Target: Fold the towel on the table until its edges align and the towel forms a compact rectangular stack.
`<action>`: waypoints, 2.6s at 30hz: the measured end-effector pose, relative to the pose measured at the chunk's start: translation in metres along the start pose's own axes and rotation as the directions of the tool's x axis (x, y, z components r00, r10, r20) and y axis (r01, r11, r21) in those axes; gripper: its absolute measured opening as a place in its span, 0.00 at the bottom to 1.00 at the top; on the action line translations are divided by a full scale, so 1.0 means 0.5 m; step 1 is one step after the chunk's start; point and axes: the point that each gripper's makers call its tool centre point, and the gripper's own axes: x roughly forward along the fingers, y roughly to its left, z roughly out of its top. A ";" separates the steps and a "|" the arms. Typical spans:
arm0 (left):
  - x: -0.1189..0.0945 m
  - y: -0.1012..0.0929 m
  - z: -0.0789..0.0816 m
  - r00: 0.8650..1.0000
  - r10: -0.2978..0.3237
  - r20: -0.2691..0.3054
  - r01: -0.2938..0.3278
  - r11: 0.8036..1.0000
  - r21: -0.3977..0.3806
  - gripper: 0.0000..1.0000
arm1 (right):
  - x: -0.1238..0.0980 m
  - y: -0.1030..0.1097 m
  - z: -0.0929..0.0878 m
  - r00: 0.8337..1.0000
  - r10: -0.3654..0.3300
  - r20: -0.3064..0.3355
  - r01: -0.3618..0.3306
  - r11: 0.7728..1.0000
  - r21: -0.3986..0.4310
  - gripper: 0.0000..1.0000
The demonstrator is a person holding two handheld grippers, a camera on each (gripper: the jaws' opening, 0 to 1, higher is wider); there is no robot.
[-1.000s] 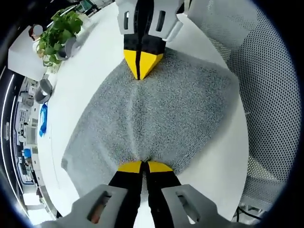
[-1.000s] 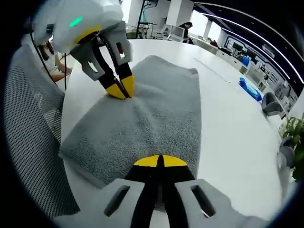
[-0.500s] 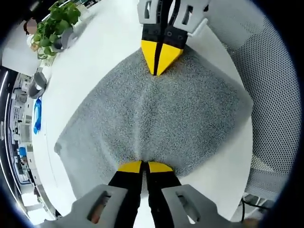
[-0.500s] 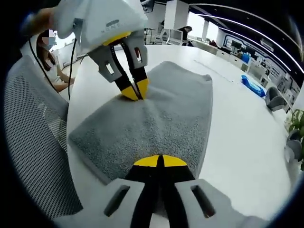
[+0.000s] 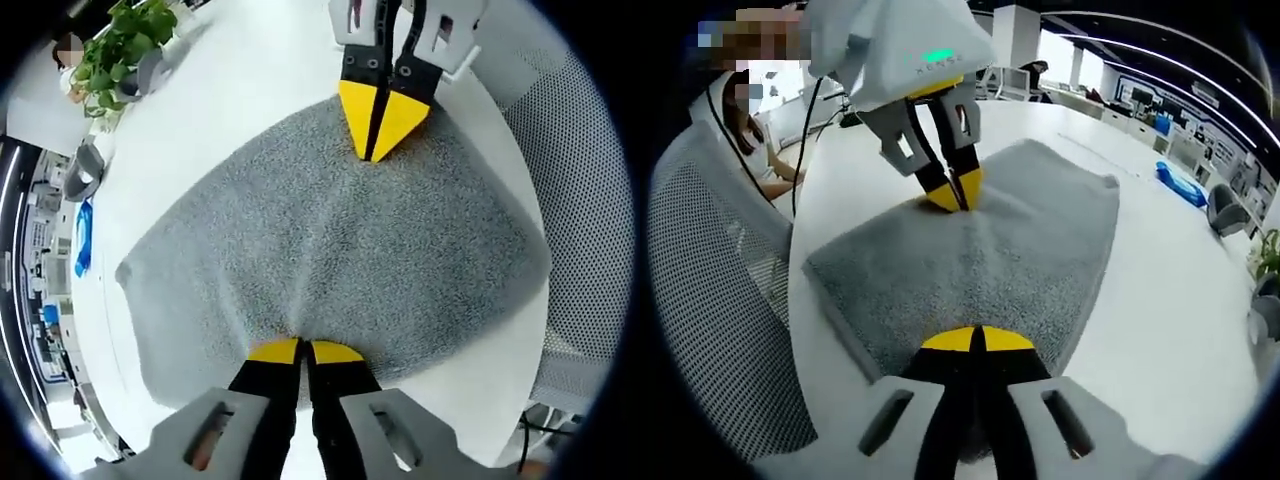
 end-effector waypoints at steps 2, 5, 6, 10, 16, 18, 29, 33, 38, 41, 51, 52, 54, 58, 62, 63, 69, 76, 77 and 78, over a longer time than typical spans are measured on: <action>0.002 0.007 -0.002 1.000 0.004 -0.002 -0.004 1.000 -0.004 0.02 | 0.002 0.005 0.003 1.000 0.007 0.003 -0.007 1.000 -0.011 0.00; 0.005 0.017 -0.005 1.000 0.003 -0.004 -0.003 1.000 -0.015 0.02 | 0.004 0.012 0.007 1.000 0.018 0.008 -0.018 1.000 -0.021 0.00; 0.006 0.020 -0.006 1.000 0.002 -0.005 -0.002 1.000 -0.018 0.02 | 0.005 0.015 0.008 1.000 0.023 0.010 -0.022 0.999 -0.024 0.00; 0.009 0.028 -0.008 1.000 -0.007 -0.010 0.006 1.000 -0.029 0.02 | 0.007 0.021 0.011 0.999 0.034 0.013 -0.034 0.999 -0.036 0.00; 0.012 0.036 -0.009 1.000 -0.012 -0.026 0.011 1.000 -0.028 0.02 | 0.008 0.032 0.013 0.998 0.055 0.013 -0.054 0.997 -0.061 0.00; 0.013 0.041 -0.011 1.000 -0.018 -0.023 0.017 0.999 -0.039 0.02 | 0.008 0.038 0.013 0.997 0.070 0.011 -0.069 0.995 -0.072 0.00; 0.017 0.046 -0.013 0.999 -0.030 -0.028 0.029 0.998 -0.048 0.02 | -0.003 0.068 0.003 0.992 0.123 -0.029 -0.126 0.975 -0.185 0.00; 0.017 0.047 -0.013 0.999 -0.039 -0.020 0.038 0.997 -0.062 0.02 | -0.011 0.073 -0.004 0.989 0.138 -0.057 -0.146 0.972 -0.182 0.00; 0.017 0.047 -0.011 0.998 -0.059 -0.034 0.057 0.996 -0.066 0.02 | -0.022 0.082 -0.012 0.981 0.157 -0.117 -0.174 0.972 -0.160 0.00; 0.018 0.047 -0.011 0.996 -0.072 -0.051 0.069 0.996 -0.059 0.02 | -0.028 0.087 -0.017 0.978 0.161 -0.132 -0.181 0.970 -0.161 0.00; 0.017 0.045 -0.012 0.993 -0.107 -0.055 0.104 0.993 -0.064 0.02 | -0.046 0.116 -0.034 0.969 0.181 -0.170 -0.211 0.960 -0.182 0.14; 0.017 0.045 -0.012 0.993 -0.107 -0.056 0.104 0.993 -0.063 0.02 | -0.046 0.118 -0.036 0.969 0.178 -0.174 -0.211 0.959 -0.191 0.14; 0.017 0.045 -0.012 0.993 -0.105 -0.056 0.101 0.993 -0.060 0.02 | -0.045 0.106 -0.038 0.971 0.136 -0.195 -0.189 0.940 -0.283 0.11; 0.017 0.044 -0.012 0.994 -0.095 -0.055 0.092 0.994 -0.056 0.02 | -0.045 0.093 -0.043 0.970 0.079 -0.228 -0.165 0.908 -0.385 0.10; 0.016 0.044 -0.012 0.995 -0.086 -0.054 0.084 0.995 -0.044 0.02 | -0.044 0.098 -0.048 0.969 0.071 -0.235 -0.171 0.883 -0.437 0.12; 0.017 0.045 -0.012 0.995 -0.087 -0.052 0.084 0.995 -0.044 0.02 | -0.044 0.097 -0.048 0.969 0.062 -0.239 -0.166 0.880 -0.445 0.12; 0.016 0.045 -0.012 0.996 -0.076 -0.044 0.073 0.996 -0.055 0.02 | -0.038 0.090 -0.045 0.968 0.025 -0.251 -0.145 0.869 -0.473 0.07; 0.013 0.043 -0.013 0.999 0.029 0.020 -0.028 0.998 -0.050 0.01 | -0.038 0.078 -0.040 0.970 0.027 -0.243 -0.129 0.903 -0.411 0.03; 0.012 0.043 -0.013 0.998 0.050 0.027 -0.049 0.998 -0.049 0.01 | -0.039 0.076 -0.038 0.971 0.036 -0.237 -0.131 0.907 -0.399 0.02; 0.010 0.043 -0.012 0.995 0.089 0.037 -0.088 0.995 -0.036 0.01 | -0.041 0.073 -0.036 0.974 0.046 -0.224 -0.124 0.929 -0.348 0.02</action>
